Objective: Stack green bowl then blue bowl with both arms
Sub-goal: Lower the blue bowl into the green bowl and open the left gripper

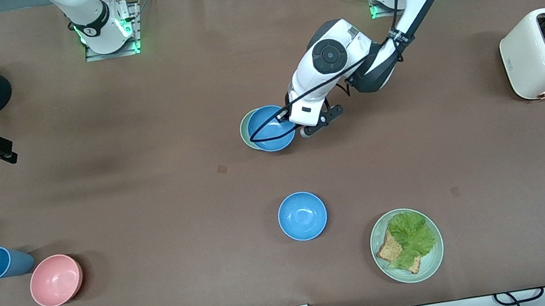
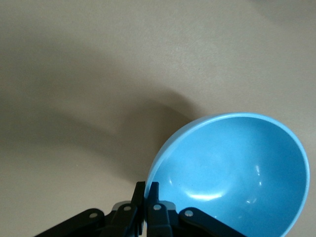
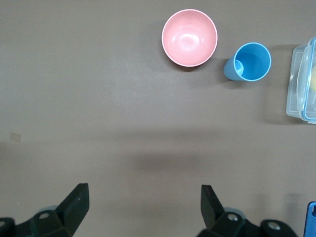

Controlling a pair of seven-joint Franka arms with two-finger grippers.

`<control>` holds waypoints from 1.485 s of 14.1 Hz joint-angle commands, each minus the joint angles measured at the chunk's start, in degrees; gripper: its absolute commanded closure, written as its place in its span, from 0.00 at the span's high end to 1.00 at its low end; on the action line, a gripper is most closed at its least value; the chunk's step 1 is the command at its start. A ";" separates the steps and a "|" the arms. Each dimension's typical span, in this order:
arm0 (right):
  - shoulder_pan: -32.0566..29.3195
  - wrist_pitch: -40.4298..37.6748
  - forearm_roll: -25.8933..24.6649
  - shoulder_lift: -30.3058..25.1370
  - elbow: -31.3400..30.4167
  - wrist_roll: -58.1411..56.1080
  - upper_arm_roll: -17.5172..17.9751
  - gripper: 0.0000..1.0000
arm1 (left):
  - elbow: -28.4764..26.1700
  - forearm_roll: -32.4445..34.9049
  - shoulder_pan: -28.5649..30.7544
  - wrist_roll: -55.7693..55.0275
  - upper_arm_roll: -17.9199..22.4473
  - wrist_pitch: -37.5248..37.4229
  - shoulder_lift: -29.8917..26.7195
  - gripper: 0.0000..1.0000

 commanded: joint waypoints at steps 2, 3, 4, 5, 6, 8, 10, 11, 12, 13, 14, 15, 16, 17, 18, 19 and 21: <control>-0.06 0.61 -0.18 -1.54 -1.40 -0.57 0.46 1.00 | 0.64 1.74 -1.13 -2.31 0.52 0.56 0.65 0.00; -0.06 0.61 -0.18 -1.54 -1.40 -0.66 0.46 1.00 | 0.72 1.74 -1.21 -2.49 0.52 0.56 0.74 0.00; -0.06 0.70 -0.18 -1.54 -1.40 -0.66 0.37 1.00 | 0.90 1.74 -1.21 -2.49 0.52 0.56 0.74 0.00; -0.06 0.61 -0.18 -1.54 -1.40 -0.66 0.46 1.00 | 0.99 1.74 -1.21 -2.49 0.52 0.56 0.83 0.00; -0.06 0.61 -0.18 -1.54 -1.40 -0.66 0.46 1.00 | 0.99 1.74 -1.21 -2.49 0.52 0.56 0.83 0.00; -0.06 0.70 -0.18 -1.54 -1.40 -0.92 0.46 1.00 | 1.16 1.74 -1.39 -3.27 0.52 0.65 0.91 0.00; -0.06 0.70 -0.18 -1.54 -1.32 -1.01 0.46 1.00 | 2.39 1.74 -2.96 -4.59 0.61 0.65 1.79 0.00; -0.06 0.70 -0.18 -1.54 -1.32 -1.10 0.46 1.00 | 2.48 1.83 -3.15 -4.77 0.61 0.73 2.14 0.00; -0.06 0.61 -0.18 -1.54 -1.32 -1.10 0.46 1.00 | 2.48 1.74 -3.23 -4.86 0.70 0.74 2.23 0.00; -0.06 0.61 -0.18 -1.54 -1.32 -1.10 0.46 1.00 | 2.48 1.83 -3.24 -4.86 0.70 0.74 2.41 0.00; -0.06 0.61 -0.18 -1.54 -1.32 -1.10 0.37 1.00 | 2.48 1.83 -3.41 -4.95 0.70 1.00 2.41 0.00; -0.06 0.61 -0.18 -1.54 -1.32 -1.10 0.37 1.00 | 2.40 1.83 -3.67 -5.04 0.70 1.69 2.50 0.00; -0.06 0.61 -0.09 -1.54 -1.32 -1.10 0.46 1.00 | 2.48 1.83 -3.76 -5.56 0.87 1.96 2.93 0.00; -0.06 0.61 -0.18 -1.54 -1.32 -1.10 0.46 1.00 | 2.57 1.83 -4.11 -6.00 1.40 1.88 2.94 0.04; -0.06 0.53 -0.18 -1.54 -1.32 -1.10 0.37 1.00 | 2.66 1.83 -3.94 -6.87 1.49 1.88 2.94 0.15; -0.06 0.53 -0.18 -1.54 -1.32 -1.19 0.37 1.00 | 2.83 1.74 -3.50 -8.80 1.49 1.70 3.02 0.22; -0.15 0.53 -0.09 -1.54 -1.32 -1.19 0.37 1.00 | 4.14 1.30 -2.45 -10.74 1.49 1.27 3.02 0.37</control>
